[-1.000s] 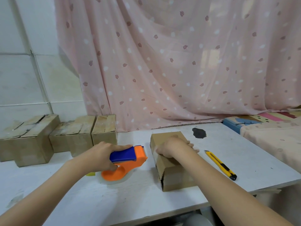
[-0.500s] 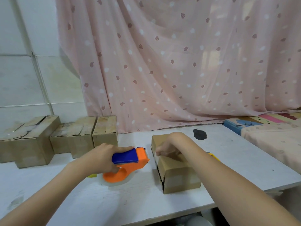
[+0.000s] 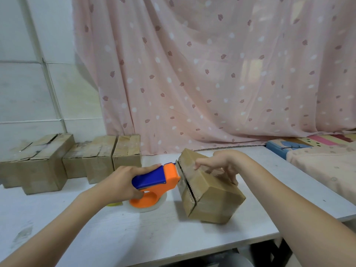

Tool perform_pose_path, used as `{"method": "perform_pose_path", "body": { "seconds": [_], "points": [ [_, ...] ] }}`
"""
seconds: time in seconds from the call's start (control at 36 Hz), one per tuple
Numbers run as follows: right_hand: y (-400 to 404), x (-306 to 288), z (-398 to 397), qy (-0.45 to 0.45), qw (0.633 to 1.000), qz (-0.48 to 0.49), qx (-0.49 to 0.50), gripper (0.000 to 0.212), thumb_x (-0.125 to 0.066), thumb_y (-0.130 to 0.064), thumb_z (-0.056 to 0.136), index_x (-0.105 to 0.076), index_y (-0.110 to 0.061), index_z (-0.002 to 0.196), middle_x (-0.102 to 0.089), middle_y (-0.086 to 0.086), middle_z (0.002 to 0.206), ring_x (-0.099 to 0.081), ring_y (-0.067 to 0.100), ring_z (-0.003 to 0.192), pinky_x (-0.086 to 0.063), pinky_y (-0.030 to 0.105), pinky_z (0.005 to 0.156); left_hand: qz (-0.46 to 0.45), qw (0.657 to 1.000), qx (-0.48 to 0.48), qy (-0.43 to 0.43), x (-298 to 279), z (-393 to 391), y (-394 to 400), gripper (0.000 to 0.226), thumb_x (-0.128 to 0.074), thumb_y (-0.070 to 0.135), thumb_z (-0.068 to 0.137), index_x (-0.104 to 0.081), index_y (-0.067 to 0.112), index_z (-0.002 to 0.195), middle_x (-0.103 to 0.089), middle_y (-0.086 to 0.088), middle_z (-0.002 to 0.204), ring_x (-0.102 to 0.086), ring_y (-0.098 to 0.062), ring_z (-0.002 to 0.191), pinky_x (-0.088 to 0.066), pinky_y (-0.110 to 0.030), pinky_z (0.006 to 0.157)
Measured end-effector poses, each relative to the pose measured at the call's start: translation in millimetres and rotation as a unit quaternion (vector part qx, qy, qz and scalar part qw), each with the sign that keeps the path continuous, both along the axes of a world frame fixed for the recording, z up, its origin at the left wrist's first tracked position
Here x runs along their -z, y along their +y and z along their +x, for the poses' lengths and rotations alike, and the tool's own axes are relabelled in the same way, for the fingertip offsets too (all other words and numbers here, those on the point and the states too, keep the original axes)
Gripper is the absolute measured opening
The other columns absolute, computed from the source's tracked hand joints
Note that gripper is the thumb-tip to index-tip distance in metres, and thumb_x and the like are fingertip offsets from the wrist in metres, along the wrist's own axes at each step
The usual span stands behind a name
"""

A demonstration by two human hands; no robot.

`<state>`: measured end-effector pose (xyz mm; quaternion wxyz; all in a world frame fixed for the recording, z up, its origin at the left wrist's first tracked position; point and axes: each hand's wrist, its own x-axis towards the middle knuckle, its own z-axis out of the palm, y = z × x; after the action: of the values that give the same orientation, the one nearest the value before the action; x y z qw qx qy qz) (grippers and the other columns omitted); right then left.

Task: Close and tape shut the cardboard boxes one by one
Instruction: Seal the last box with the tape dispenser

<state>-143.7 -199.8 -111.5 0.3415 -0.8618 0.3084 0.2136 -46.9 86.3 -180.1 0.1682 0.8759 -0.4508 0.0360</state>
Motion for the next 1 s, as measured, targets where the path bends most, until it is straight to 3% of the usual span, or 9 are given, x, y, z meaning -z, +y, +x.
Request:
{"method": "perform_pose_path", "body": {
  "seconds": [0.08,0.17,0.33,0.44,0.61,0.75,0.92,0.97,1.0],
  "points": [
    [-8,4,-1,-0.010,0.999,0.036,0.012,0.120,-0.074,-0.065,0.058,-0.022,-0.019,0.155,-0.037,0.008,0.155,-0.034,0.055,0.135,-0.041,0.067,0.095,0.000,1.000,0.003,0.007,-3,-3,-3,0.086,-0.072,0.034,0.078,-0.019,0.080,0.127,-0.062,0.013,0.085,-0.053,-0.009,0.075,-0.042,-0.021,0.063],
    [-18,6,-8,-0.028,0.997,0.068,0.023,0.106,-0.074,-0.061,0.065,-0.029,-0.016,0.149,-0.052,0.015,0.110,-0.048,0.056,0.117,-0.040,0.072,0.098,-0.014,1.000,0.002,0.016,-7,-3,-4,0.086,-0.073,0.031,0.078,-0.023,0.078,0.129,-0.061,0.012,0.084,-0.052,-0.009,0.072,-0.039,-0.019,0.059],
    [-42,19,-25,-0.043,0.980,0.186,0.048,0.078,-0.069,-0.061,0.074,-0.042,-0.014,0.130,-0.053,0.033,0.121,-0.057,0.051,0.113,-0.042,0.070,0.098,0.008,1.000,0.005,-0.001,-10,-3,-2,0.087,-0.072,0.034,0.077,-0.018,0.084,0.123,-0.063,0.012,0.091,-0.053,-0.008,0.078,-0.043,-0.023,0.066],
    [-51,42,-24,-0.068,0.964,0.245,0.072,0.102,-0.078,-0.057,0.058,-0.040,-0.009,0.139,-0.053,0.043,0.123,-0.061,0.058,0.105,-0.044,0.071,0.096,0.013,1.000,0.010,0.017,-6,-6,-6,0.089,-0.071,0.033,0.076,-0.017,0.085,0.124,-0.063,0.009,0.089,-0.054,-0.012,0.076,-0.043,-0.025,0.064],
    [-42,66,-25,-0.173,0.931,0.288,0.142,0.104,-0.074,-0.061,0.060,-0.044,-0.006,0.143,-0.051,0.018,0.140,-0.071,0.043,0.083,-0.054,0.059,0.085,0.002,1.000,0.014,0.011,-7,-5,-8,0.090,-0.072,0.030,0.079,-0.016,0.083,0.127,-0.062,0.012,0.095,-0.053,-0.008,0.078,-0.040,-0.020,0.065],
    [-30,70,-32,-0.214,0.916,0.315,0.127,0.061,-0.056,-0.056,0.087,-0.066,-0.008,0.124,-0.070,0.014,0.108,-0.065,0.029,0.087,-0.053,0.036,0.081,0.014,1.000,0.004,0.014,-14,-6,-13,0.087,-0.072,0.027,0.081,-0.019,0.078,0.128,-0.061,0.012,0.093,-0.053,-0.009,0.077,-0.039,-0.019,0.063],
    [-32,54,-42,-0.233,0.943,0.211,0.111,0.034,-0.054,-0.038,0.097,-0.065,-0.006,0.102,-0.067,0.010,0.083,-0.063,0.023,0.066,-0.051,0.030,0.062,0.016,0.999,-0.003,0.030,-20,-14,-32,0.090,-0.069,0.019,0.080,-0.023,0.069,0.138,-0.059,0.012,0.094,-0.055,-0.013,0.078,-0.047,-0.027,0.066],
    [-30,51,-44,-0.277,0.959,0.038,0.046,0.023,-0.053,-0.034,0.098,-0.062,-0.014,0.098,-0.062,0.011,0.090,-0.060,0.023,0.077,-0.044,0.032,0.071,0.019,0.999,-0.002,0.027,-19,-13,-35,0.091,-0.069,0.020,0.079,-0.023,0.070,0.139,-0.062,0.011,0.095,-0.056,-0.014,0.078,-0.048,-0.029,0.066],
    [-27,50,-45,-0.315,0.946,-0.075,0.001,0.026,-0.050,-0.033,0.100,-0.063,-0.014,0.113,-0.066,0.012,0.105,-0.062,0.027,0.094,-0.046,0.034,0.080,0.019,0.999,-0.003,0.025,-19,-12,-36,0.091,-0.069,0.021,0.079,-0.022,0.070,0.139,-0.062,0.011,0.095,-0.056,-0.014,0.078,-0.049,-0.029,0.067]
  ]
}}
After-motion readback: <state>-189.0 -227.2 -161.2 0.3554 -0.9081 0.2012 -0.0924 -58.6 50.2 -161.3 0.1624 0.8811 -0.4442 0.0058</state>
